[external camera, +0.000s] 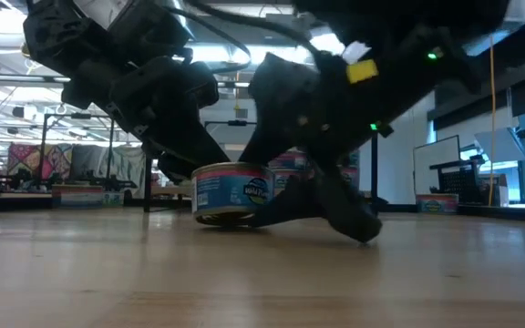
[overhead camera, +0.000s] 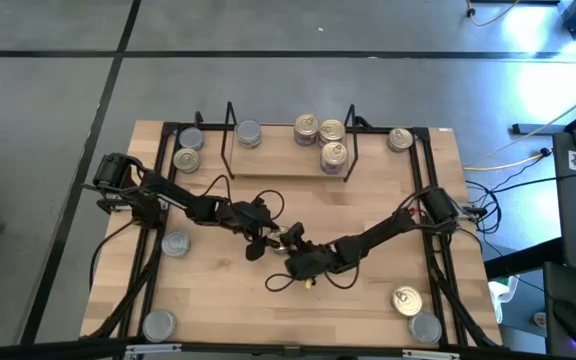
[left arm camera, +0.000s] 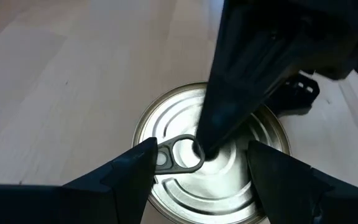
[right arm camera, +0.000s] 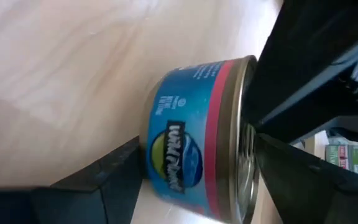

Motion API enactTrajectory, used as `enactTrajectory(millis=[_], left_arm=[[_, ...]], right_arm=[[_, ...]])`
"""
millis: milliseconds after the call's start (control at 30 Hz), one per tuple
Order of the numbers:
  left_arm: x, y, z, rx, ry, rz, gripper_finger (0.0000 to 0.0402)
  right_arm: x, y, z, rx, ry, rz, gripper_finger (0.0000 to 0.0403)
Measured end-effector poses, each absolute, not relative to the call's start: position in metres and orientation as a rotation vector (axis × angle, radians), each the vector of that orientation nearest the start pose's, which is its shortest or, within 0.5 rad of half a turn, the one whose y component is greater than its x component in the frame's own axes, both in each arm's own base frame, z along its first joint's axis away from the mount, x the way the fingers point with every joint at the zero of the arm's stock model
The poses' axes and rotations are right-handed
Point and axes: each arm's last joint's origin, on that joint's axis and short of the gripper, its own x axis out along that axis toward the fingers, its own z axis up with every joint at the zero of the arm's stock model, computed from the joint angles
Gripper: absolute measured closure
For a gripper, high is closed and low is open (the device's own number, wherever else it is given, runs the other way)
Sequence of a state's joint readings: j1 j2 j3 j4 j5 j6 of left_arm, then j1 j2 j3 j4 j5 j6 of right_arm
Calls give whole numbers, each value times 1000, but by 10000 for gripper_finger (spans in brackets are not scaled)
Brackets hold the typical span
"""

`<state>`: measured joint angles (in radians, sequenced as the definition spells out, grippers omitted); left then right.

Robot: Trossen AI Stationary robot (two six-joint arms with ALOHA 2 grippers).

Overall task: Stack canned seafood by type on shelf
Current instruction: Put the blue-pink tuna can on the shelf

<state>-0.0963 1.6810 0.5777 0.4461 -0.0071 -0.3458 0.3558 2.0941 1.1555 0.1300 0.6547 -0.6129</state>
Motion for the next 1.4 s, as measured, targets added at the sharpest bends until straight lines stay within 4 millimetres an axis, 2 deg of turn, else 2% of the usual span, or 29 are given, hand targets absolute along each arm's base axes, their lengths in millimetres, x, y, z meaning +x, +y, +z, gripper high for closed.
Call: enactTrajectory(millis=[167, 300, 333, 633, 767, 933, 1167, 1400], left_arm=[[288, -27, 115, -296, 663, 35, 149], [289, -27, 116, -308, 652, 41, 149], [289, -27, 117, -310, 646, 41, 149], [277, -28, 142, -287, 634, 59, 149], [265, -33, 163, -251, 613, 97, 149], [242, -41, 184, -197, 636, 146, 149], [207, -59, 202, -116, 663, 203, 149], [194, -72, 209, -85, 634, 209, 149]], right_arm=[[396, 119, 106, -956, 835, -72, 122], [395, 121, 105, -955, 838, -93, 190], [394, 125, 105, -959, 835, -99, 195], [390, 137, 106, -947, 803, -155, 207], [387, 138, 110, -934, 808, -156, 207], [385, 138, 126, -876, 778, -128, 207], [389, 125, 160, -819, 695, -204, 207], [398, 94, 163, -814, 749, -281, 207]])
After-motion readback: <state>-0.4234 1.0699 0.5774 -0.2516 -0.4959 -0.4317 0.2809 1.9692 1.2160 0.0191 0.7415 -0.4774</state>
